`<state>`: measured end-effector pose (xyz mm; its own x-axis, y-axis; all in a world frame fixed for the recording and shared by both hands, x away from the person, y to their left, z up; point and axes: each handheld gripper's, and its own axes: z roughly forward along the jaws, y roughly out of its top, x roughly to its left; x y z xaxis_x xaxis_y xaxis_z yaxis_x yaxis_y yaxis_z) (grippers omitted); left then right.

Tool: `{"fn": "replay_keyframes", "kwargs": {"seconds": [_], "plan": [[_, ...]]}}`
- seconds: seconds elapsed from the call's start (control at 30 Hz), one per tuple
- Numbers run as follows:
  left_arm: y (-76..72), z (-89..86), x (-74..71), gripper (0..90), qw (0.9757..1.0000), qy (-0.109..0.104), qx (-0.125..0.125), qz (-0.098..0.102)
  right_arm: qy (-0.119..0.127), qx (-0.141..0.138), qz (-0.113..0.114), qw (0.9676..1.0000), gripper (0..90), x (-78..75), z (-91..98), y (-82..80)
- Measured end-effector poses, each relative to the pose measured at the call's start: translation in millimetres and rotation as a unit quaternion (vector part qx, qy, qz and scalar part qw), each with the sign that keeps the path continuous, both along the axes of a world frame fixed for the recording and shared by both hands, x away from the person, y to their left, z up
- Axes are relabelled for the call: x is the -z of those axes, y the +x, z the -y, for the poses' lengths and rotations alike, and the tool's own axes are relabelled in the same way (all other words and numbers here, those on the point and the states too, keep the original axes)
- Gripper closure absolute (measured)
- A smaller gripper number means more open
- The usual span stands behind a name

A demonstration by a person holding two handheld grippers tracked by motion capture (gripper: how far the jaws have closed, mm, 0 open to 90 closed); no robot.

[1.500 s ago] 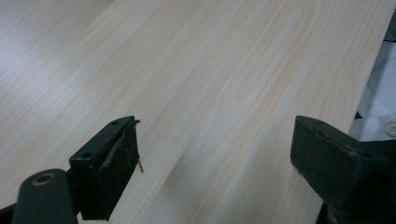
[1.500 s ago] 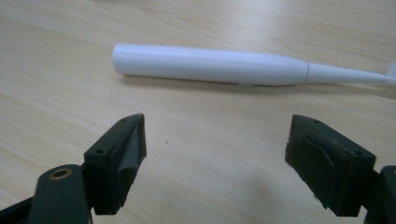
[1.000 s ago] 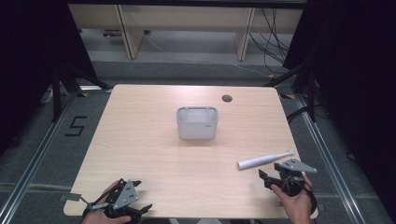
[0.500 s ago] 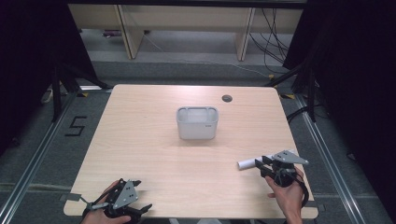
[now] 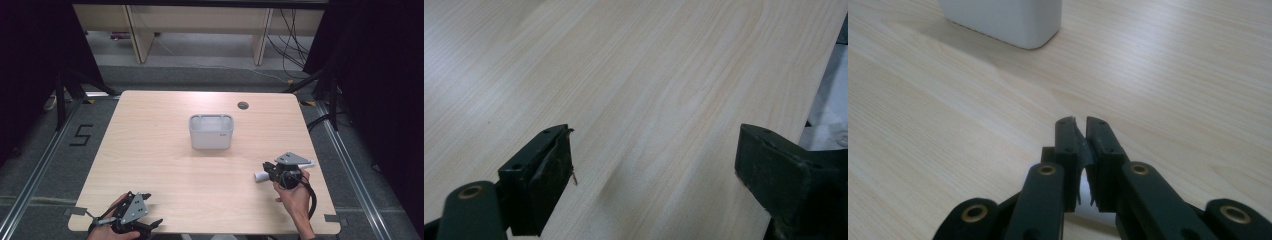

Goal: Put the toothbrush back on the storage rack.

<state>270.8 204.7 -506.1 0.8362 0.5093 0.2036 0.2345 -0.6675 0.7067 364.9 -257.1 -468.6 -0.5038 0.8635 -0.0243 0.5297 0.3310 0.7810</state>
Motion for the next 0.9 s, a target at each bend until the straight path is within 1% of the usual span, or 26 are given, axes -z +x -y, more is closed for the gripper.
{"fn": "replay_keyframes", "kwargs": {"seconds": [0.03,0.07,0.13,0.17,0.2,0.23,0.27,0.3,0.37,0.43,0.47,0.53,0.57,0.6,0.63,0.67,0.73,0.77,0.8,0.83,0.9], "plan": [[-0.3,-0.1,-0.4,14.8,1.0,0.002,-0.004,-0.006,-0.001,-0.006,0.006,1.0,85.0,1.3,-1.7,2.9],[-0.2,0.7,-0.3,14.8,1.0,-0.001,-0.006,0.001,-0.002,-0.003,-0.002,1.0,85.8,0.8,-4.6,3.3],[-0.3,0.6,0.0,14.8,1.0,-0.003,-0.003,0.001,-0.008,-0.012,0.0,0.9999,87.1,2.3,-8.6,7.2],[-0.1,0.5,0.2,14.8,1.0,-0.003,-0.004,0.0,-0.016,-0.019,0.001,0.9997,88.5,3.5,-10.8,9.9],[-0.2,0.5,-0.4,14.8,1.0,0.001,-0.006,0.0,-0.019,-0.023,0.0,0.9995,89.2,4.4,-12.1,11.7],[-0.1,0.7,-0.1,14.8,1.0,-0.004,-0.004,0.001,-0.017,-0.018,-0.006,0.9997,89.6,5.3,-14.0,12.1],[-0.1,0.7,-0.1,14.8,1.0,-0.004,-0.004,0.001,-0.017,-0.018,-0.006,0.9997,89.6,5.3,-14.0,12.1],[-0.4,0.8,-0.2,14.8,1.0,-0.004,-0.003,0.001,-0.017,-0.016,-0.014,0.9996,90.0,6.3,-15.6,13.7],[-0.3,0.8,0.1,14.8,1.0,-0.003,-0.004,0.0,-0.022,-0.021,-0.014,0.9994,90.0,8.3,-15.7,16.2],[-0.1,0.7,0.0,14.8,1.0,-0.004,-0.004,0.0,-0.021,-0.021,-0.014,0.9995,90.0,8.9,-16.0,17.0],[-0.6,1.0,-0.1,14.8,1.0,-0.005,-0.002,0.001,-0.024,-0.02,-0.019,0.9993,90.0,9.4,-15.9,18.2],[-0.2,0.8,0.1,14.8,1.0,-0.004,-0.002,0.0,-0.019,-0.02,-0.025,0.9993,90.0,10.1,-17.2,19.1],[-0.1,0.8,-0.1,14.8,1.0,-0.003,-0.003,0.0,-0.022,-0.026,-0.022,0.9992,90.0,11.4,-17.4,20.9],[0.0,0.8,-0.2,14.8,1.0,-0.003,-0.004,0.002,-0.027,-0.023,-0.024,0.9991,90.0,11.8,-17.7,21.1],[0.0,0.8,-0.2,14.8,1.0,-0.003,-0.004,0.002,-0.027,-0.023,-0.024,0.9991,90.0,11.8,-17.7,21.1],[-0.9,1.0,-0.7,14.8,1.0,-0.002,-0.004,0.0,-0.02,-0.019,-0.032,0.9991,90.0,12.1,-19.3,21.3],[-0.7,0.9,-0.5,14.8,1.0,0.0,-0.003,0.0,-0.024,-0.022,-0.035,0.9988,90.0,12.8,-19.6,22.8],[-0.1,0.9,0.0,14.8,1.0,-0.003,-0.003,0.0,-0.031,-0.027,-0.038,0.9984,90.0,14.4,-19.7,24.4],[-0.3,1.0,0.0,14.8,1.0,-0.004,-0.003,0.0,-0.03,-0.024,-0.043,0.9983,90.0,14.8,-20.3,24.5],[-0.7,1.1,-0.4,14.8,1.0,0.001,-0.005,0.001,-0.025,-0.02,-0.054,0.9981,90.0,14.6,-21.4,24.0],[-0.7,1.0,-0.3,14.8,1.0,0.001,-0.004,0.0,-0.027,-0.021,-0.056,0.9979,90.0,15.4,-21.6,24.9]]}}
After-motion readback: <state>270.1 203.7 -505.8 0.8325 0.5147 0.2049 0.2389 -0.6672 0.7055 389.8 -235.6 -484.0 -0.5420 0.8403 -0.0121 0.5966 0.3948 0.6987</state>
